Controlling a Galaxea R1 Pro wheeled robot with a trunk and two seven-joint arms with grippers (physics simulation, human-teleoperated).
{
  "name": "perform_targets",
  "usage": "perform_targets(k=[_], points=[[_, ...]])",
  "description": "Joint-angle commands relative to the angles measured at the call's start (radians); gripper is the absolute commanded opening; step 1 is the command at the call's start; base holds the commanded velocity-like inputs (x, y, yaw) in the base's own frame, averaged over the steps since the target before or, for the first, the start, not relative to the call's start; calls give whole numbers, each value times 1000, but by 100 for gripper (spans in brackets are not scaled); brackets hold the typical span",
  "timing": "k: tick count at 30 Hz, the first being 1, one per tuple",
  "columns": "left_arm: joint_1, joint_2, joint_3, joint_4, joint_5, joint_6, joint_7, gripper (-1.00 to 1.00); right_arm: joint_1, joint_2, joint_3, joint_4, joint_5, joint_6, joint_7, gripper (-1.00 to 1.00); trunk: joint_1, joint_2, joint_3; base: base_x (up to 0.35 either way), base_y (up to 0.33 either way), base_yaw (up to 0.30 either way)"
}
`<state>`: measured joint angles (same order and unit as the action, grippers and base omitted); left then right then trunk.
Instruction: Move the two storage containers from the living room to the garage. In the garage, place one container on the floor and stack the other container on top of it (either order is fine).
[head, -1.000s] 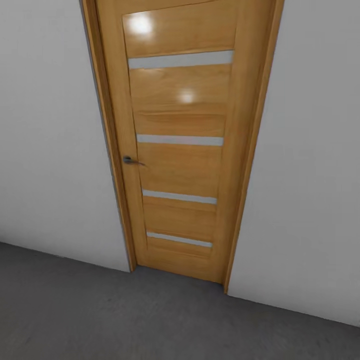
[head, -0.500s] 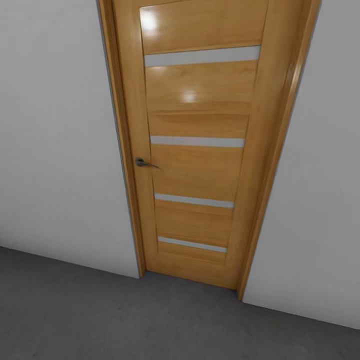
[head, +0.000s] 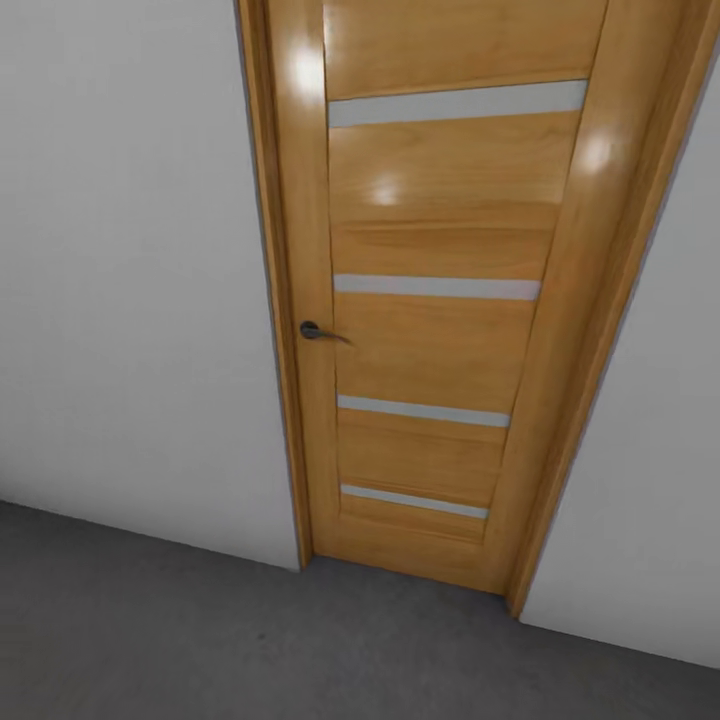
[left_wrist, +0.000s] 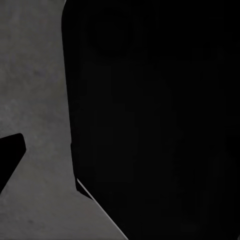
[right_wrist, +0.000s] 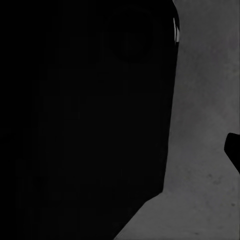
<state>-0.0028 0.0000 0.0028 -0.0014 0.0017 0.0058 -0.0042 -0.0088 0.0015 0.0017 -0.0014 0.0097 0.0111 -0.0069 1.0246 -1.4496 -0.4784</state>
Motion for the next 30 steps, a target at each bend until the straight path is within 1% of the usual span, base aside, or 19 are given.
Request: perform_targets(k=[1, 5, 15, 21, 26, 30], points=[[0, 0, 0, 0, 0, 1, 0, 100, 0, 0, 0, 0, 1, 1, -1, 100, 0, 0, -1, 239, 278, -72], [0, 0, 0, 0, 0, 1, 0, 100, 0, 0, 1, 0, 1, 1, -1, 100, 0, 0, -1, 248, 273, -156], [0, 0, 0, 0, 4, 1, 6, 100, 0, 0, 0, 0, 1, 1, -1, 100, 0, 0, -1, 246, 257, -265], [0, 0, 1, 0, 5, 1, 4, 100, 0, 0, 0, 0, 1, 1, -1, 100, 0, 0, -1, 69, 71, -261], [0, 0, 2, 0, 5, 1, 2, 100, 0, 0, 0, 0, -1, 1, -1, 100, 0, 0, -1, 12, 11, -75], [0, 0, 2, 0, 6, 1, 2, 100, 0, 0, 0, 0, -4, 1, -1, 100, 0, 0, -1, 156, 99, -17]])
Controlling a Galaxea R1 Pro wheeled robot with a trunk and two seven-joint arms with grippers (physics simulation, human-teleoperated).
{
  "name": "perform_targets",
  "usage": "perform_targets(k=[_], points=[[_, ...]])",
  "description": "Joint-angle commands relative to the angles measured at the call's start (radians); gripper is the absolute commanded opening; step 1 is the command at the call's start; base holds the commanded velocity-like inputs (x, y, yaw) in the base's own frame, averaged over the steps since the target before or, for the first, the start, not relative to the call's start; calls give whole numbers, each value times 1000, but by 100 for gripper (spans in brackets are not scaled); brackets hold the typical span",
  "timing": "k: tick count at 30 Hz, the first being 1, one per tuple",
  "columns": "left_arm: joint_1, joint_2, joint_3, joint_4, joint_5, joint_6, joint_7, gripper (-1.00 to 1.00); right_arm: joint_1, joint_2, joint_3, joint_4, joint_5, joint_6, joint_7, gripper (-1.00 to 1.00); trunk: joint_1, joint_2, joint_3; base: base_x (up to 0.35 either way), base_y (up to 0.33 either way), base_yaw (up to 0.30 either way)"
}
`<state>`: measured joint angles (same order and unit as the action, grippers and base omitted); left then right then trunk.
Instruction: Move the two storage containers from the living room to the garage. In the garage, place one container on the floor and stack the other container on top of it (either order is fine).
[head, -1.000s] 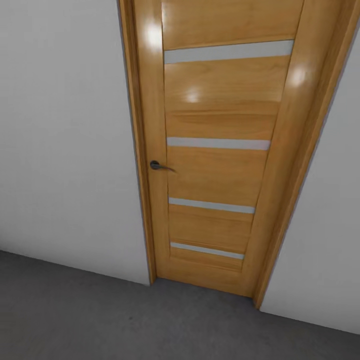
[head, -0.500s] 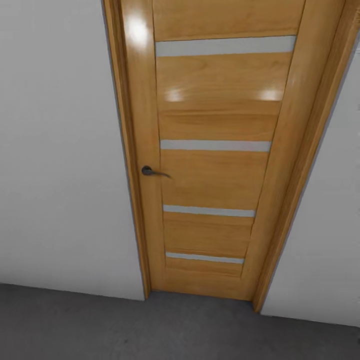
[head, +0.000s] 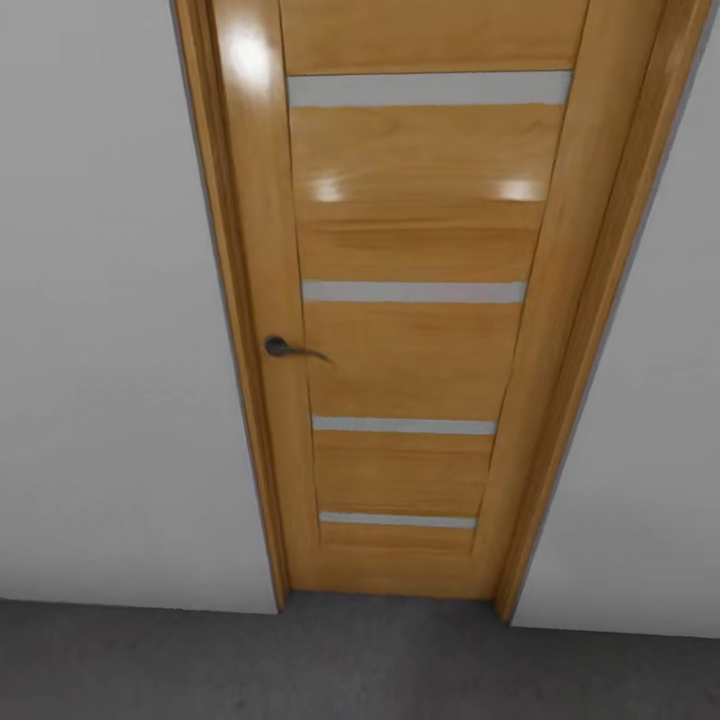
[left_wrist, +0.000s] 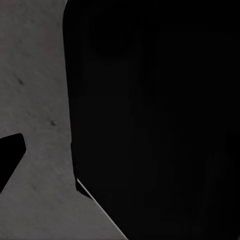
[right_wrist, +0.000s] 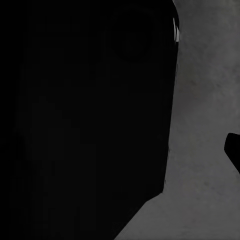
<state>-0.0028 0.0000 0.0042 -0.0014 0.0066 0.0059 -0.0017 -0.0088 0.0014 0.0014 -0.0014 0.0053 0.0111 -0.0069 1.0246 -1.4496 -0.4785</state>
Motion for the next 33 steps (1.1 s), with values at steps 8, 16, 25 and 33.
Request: perform_targets(k=[8, 16, 25, 33], points=[[0, 0, 1, 0, 1, 0, 1, 100, 0, 0, 0, 0, 0, 1, -1, 100, 0, 0, -1, 226, 153, -3], [0, 0, 1, 0, 1, 0, -1, 100, 0, 0, 0, 0, 1, 1, -1, 100, 0, 0, 4, 33, 23, 0], [0, 0, 1, 0, 1, 1, 0, 100, 0, 0, 0, 0, 1, 1, -1, 100, 0, 0, 18, 2, 1, 0], [0, 0, 1, 0, 1, 1, -1, 100, 0, 0, 0, 0, 1, 1, -1, 100, 0, 0, 30, 0, 0, 0]])
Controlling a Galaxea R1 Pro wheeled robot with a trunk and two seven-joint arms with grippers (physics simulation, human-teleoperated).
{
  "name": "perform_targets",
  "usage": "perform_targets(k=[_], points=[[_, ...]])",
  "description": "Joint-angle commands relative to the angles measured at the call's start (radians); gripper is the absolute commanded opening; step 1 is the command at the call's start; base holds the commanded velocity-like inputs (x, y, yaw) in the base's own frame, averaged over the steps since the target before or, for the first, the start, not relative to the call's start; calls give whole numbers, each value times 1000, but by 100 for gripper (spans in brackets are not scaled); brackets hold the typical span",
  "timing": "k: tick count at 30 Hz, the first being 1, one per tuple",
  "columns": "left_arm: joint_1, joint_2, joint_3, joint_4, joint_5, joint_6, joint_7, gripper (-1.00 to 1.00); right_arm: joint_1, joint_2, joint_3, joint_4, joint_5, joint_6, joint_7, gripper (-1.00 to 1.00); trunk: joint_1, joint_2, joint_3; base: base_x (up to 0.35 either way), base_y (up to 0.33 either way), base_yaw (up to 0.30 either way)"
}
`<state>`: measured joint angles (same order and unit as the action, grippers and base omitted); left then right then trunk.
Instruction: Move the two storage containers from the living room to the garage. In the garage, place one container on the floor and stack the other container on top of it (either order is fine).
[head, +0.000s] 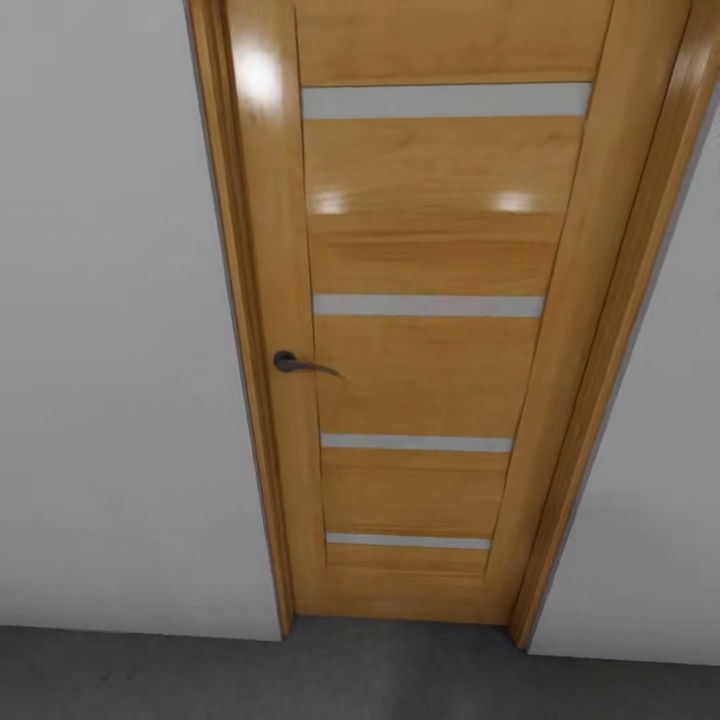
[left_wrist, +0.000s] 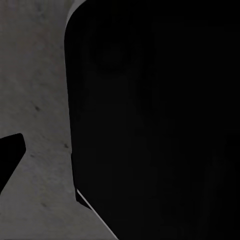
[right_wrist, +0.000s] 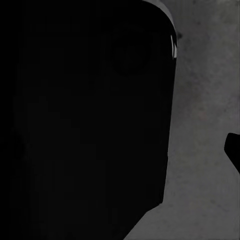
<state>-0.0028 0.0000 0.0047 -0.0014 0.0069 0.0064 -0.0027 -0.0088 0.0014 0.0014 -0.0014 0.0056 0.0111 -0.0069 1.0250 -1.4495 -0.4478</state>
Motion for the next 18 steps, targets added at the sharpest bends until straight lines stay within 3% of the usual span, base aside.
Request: perform_targets(k=[1, 18], points=[[0, 0, 1, 0, 1, 0, 0, 100, 0, 0, 0, 0, 1, 1, -1, 100, 0, 0, 1, 0, 0, 0], [0, 0, 1, 0, 2, 1, 0, 100, 0, -1, 0, -3, 3, 1, -1, 100, 0, 0, 23, 0, 0, -10]])
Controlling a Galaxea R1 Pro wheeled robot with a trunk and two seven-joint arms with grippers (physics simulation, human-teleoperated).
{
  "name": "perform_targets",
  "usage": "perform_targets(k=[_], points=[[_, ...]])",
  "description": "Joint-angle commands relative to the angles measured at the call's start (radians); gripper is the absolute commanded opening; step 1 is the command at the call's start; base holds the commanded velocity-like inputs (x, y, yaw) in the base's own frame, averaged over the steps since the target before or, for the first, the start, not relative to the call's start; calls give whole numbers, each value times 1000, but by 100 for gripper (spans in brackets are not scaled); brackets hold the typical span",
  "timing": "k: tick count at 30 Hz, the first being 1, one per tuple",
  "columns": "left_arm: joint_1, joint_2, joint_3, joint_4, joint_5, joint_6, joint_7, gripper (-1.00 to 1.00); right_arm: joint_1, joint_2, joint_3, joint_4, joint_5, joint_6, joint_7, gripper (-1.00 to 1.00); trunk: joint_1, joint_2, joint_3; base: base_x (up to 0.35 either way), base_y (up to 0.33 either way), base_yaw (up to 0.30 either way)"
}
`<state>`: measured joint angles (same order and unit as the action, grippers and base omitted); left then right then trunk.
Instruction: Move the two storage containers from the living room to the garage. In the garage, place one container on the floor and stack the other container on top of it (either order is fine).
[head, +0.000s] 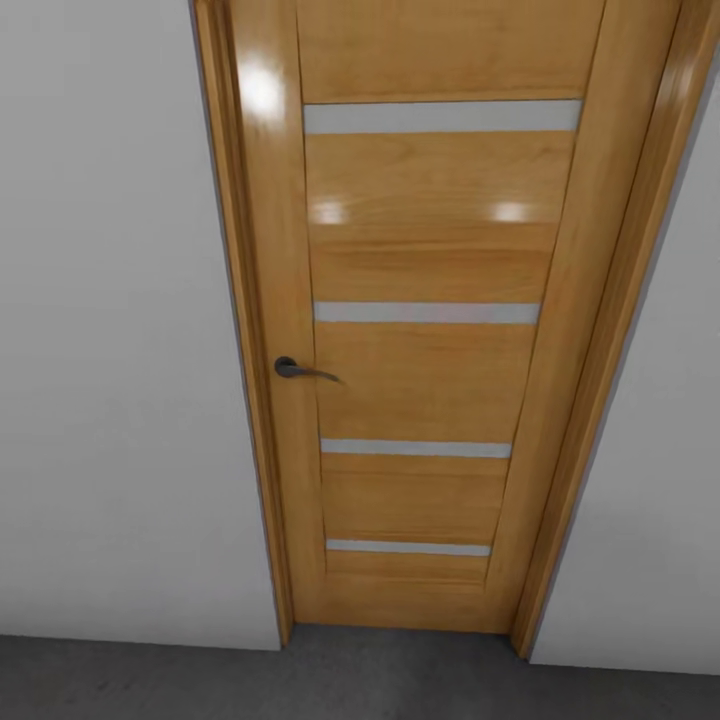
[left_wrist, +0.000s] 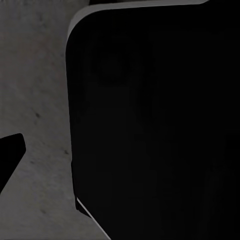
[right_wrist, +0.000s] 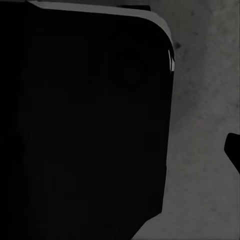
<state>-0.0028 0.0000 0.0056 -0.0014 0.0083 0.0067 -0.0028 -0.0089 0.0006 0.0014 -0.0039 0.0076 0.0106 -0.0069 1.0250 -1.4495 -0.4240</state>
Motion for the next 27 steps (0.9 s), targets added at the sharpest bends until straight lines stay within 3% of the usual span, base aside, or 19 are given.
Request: perform_targets(k=[1, 5, 11, 16, 18, 23, 27], points=[[0, 0, 1, 0, 1, 1, 0, 100, 0, 0, 0, -2, 1, 1, -1, 100, 0, 0, -1, 0, 0, -7], [0, 0, 1, 0, 1, 1, 0, 100, 0, 0, 0, -33, 3, 1, -1, 100, 0, 0, 0, 0, 0, -4], [0, 0, 1, 0, 1, 0, 0, 100, 0, 4, 3, -217, 6, 2, -5, 100, 0, 0, 0, 0, 0, 0], [0, 0, 1, 0, 0, 1, 0, 100, 0, 22, 14, -346, 9, 2, -8, 100, 0, 0, 0, 0, 0, 0], [0, 0, 1, 0, -1, 1, 0, 100, 0, 24, 34, -412, 9, 3, -9, 100, 0, 0, 0, 0, 0, 0], [0, 0, 1, 0, 0, 1, 2, 100, 0, 26, 125, -568, 9, 27, -11, 100, 0, 0, 0, 0, 0, 0], [0, 0, 1, 0, 0, 1, 4, 100, 0, 27, 202, -688, 11, 91, -14, 100, 0, 0, 0, 0, 0, 0]])
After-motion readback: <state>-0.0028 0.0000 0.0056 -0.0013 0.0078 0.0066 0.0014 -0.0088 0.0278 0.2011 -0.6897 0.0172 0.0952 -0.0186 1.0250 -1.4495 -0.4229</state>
